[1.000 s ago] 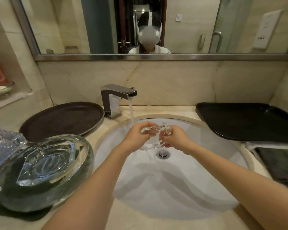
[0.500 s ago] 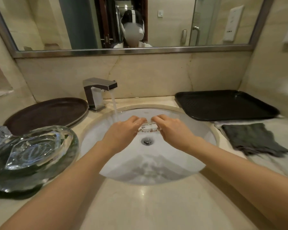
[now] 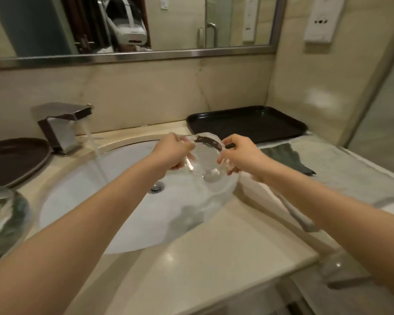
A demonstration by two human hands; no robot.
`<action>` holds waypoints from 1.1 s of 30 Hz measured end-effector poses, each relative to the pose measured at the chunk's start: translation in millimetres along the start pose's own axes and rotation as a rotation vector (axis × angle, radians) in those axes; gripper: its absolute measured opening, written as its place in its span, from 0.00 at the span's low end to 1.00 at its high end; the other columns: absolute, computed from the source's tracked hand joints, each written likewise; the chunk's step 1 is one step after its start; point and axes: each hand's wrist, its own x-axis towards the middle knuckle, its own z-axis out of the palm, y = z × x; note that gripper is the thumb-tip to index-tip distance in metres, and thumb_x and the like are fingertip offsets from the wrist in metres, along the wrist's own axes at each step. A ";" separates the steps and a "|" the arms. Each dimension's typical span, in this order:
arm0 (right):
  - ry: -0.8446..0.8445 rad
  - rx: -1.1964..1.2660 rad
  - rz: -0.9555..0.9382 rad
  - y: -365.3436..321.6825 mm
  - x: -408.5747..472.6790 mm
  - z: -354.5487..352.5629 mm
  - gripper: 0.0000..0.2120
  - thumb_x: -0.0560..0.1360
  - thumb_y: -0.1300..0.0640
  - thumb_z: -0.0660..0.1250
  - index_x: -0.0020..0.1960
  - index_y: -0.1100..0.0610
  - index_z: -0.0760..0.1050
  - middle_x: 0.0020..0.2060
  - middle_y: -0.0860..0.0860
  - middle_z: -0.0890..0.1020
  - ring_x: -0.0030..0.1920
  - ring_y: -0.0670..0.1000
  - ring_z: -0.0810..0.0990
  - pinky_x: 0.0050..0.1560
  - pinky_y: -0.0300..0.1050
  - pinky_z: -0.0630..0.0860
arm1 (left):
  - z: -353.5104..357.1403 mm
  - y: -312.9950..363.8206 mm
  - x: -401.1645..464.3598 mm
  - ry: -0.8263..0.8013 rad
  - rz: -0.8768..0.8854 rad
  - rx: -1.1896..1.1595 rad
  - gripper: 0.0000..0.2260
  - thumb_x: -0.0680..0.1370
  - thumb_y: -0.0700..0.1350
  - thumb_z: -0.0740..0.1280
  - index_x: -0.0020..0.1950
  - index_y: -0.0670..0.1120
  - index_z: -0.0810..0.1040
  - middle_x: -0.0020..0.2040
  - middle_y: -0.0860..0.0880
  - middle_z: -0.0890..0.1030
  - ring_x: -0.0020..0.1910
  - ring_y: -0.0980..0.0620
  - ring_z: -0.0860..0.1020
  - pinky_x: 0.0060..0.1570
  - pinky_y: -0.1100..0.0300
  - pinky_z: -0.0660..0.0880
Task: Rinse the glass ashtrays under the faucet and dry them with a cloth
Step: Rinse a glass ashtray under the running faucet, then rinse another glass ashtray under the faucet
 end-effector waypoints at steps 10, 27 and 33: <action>0.380 0.029 0.258 86.0 -6.2 -161.8 0.08 0.77 0.61 0.64 0.53 0.62 0.77 0.43 0.56 0.79 0.28 0.51 0.73 0.28 0.39 0.74 | 158.8 77.9 21.8 -0.424 -0.164 -0.564 0.04 0.78 0.38 0.65 0.51 0.39 0.75 0.36 0.46 0.76 0.33 0.54 0.75 0.37 0.65 0.74; 0.436 -0.380 0.189 156.9 1.3 -189.5 0.16 0.79 0.54 0.62 0.63 0.59 0.75 0.60 0.54 0.79 0.61 0.53 0.76 0.62 0.44 0.68 | 229.6 102.5 27.8 -0.347 -0.152 -0.222 0.16 0.79 0.37 0.62 0.66 0.33 0.69 0.59 0.37 0.77 0.50 0.47 0.80 0.38 0.61 0.78; 0.516 -0.654 -0.004 118.0 0.6 -172.9 0.14 0.79 0.51 0.60 0.58 0.54 0.79 0.53 0.52 0.83 0.53 0.54 0.79 0.52 0.46 0.73 | 199.0 99.5 28.1 -0.100 0.088 -0.079 0.08 0.77 0.41 0.63 0.53 0.47 0.80 0.54 0.47 0.80 0.51 0.49 0.78 0.51 0.54 0.78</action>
